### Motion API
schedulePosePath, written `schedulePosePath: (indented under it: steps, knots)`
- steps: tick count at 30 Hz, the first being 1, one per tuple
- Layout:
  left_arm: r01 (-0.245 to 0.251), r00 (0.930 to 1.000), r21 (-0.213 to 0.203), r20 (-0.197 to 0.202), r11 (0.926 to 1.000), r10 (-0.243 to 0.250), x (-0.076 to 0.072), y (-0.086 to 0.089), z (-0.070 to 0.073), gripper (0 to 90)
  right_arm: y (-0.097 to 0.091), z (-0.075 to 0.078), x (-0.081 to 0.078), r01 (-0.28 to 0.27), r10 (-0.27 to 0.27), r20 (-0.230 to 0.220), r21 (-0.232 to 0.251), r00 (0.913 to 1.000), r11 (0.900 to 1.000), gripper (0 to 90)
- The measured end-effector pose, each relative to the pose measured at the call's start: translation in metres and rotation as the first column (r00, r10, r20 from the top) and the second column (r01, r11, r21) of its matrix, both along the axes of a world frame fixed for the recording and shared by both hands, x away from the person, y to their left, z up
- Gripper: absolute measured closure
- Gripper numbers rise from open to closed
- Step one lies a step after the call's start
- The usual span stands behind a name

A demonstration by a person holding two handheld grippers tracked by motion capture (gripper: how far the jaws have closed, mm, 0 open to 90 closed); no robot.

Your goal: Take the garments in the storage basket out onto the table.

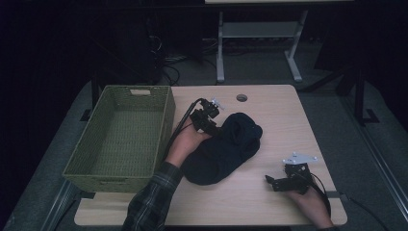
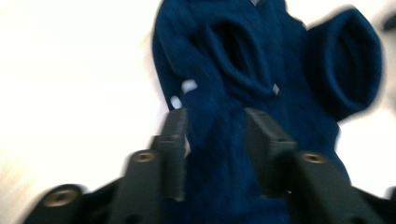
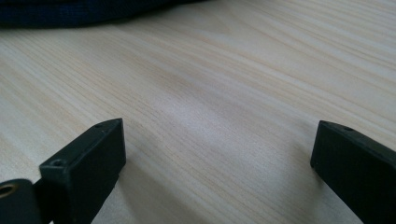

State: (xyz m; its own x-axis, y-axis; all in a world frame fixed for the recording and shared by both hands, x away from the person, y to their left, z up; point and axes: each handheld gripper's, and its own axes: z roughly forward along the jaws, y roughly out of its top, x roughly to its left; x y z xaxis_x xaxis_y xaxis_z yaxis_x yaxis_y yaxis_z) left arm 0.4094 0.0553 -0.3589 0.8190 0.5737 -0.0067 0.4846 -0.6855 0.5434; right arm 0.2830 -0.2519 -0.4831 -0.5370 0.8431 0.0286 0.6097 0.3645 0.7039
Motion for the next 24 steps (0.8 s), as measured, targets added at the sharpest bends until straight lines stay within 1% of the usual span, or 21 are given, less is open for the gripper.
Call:
schedulePosePath:
  steps: [1, 4, 7, 8, 11, 12, 15, 21, 22, 24]
  knots:
    - [0.005, 1.0000, -0.010, -0.008, 0.9999, -0.005, -0.006, 0.004, 0.001, 74.5, 0.000, 0.000, 0.000, 0.000, 0.000, 0.000, 0.000, 1.0000, 1.0000, 2.9]
    - [0.030, 0.9987, -0.014, -0.041, 0.9995, -0.031, -0.019, 0.010, 0.000, 88.1, 0.000, 0.000, 0.000, 0.000, 0.000, 0.000, 0.000, 1.0000, 1.0000, 2.9]
    - [0.044, 0.9973, 0.009, -0.059, 0.9990, -0.043, -0.033, 0.014, -0.005, 89.9, 0.000, 0.000, 0.000, 0.000, 0.000, 0.001, 0.000, 1.0000, 1.0000, 2.9]
    - [0.042, 0.9972, 0.011, -0.063, 0.9991, -0.041, -0.037, 0.015, -0.007, 89.9, 0.000, 0.000, 0.000, 0.000, 0.000, 0.000, 0.000, 1.0000, 1.0000, 2.9]
    - [0.041, 0.9972, -0.009, -0.062, 0.9991, -0.042, -0.049, 0.022, -0.014, 89.9, 0.000, 0.000, 0.000, 0.001, -0.001, 0.000, 0.000, 1.0000, 1.0000, 2.9]
    - [0.041, 0.9971, -0.010, -0.064, 0.9991, -0.041, -0.052, 0.024, -0.017, 89.9, 0.000, 0.000, 0.000, 0.001, -0.001, 0.000, 0.000, 1.0000, 1.0000, 2.9]
    - [0.028, 0.9968, -0.008, -0.075, 0.9996, -0.028, -0.061, 0.030, -0.028, 89.8, 0.000, 0.000, 0.000, -0.001, 0.001, 0.000, 0.000, 1.0000, 1.0000, 2.9]
    - [0.021, 0.9943, 0.006, -0.105, 0.9998, -0.020, -0.080, 0.038, -0.054, 89.1, 0.000, 0.000, 0.000, 0.000, 0.000, -0.001, 0.000, 1.0000, 1.0000, 2.9]
    - [0.028, 0.9935, 0.023, -0.111, 0.9993, -0.026, -0.082, 0.038, -0.058, 89.1, 0.000, 0.000, 0.000, 0.000, 0.000, 0.000, 0.001, 1.0000, 1.0000, 2.9]
    - [0.029, 0.9925, 0.041, -0.120, 0.9988, -0.024, -0.085, 0.038, -0.066, 89.1, 0.000, 0.000, 0.000, 0.000, 0.000, 0.000, 0.001, 1.0000, 1.0000, 2.9]
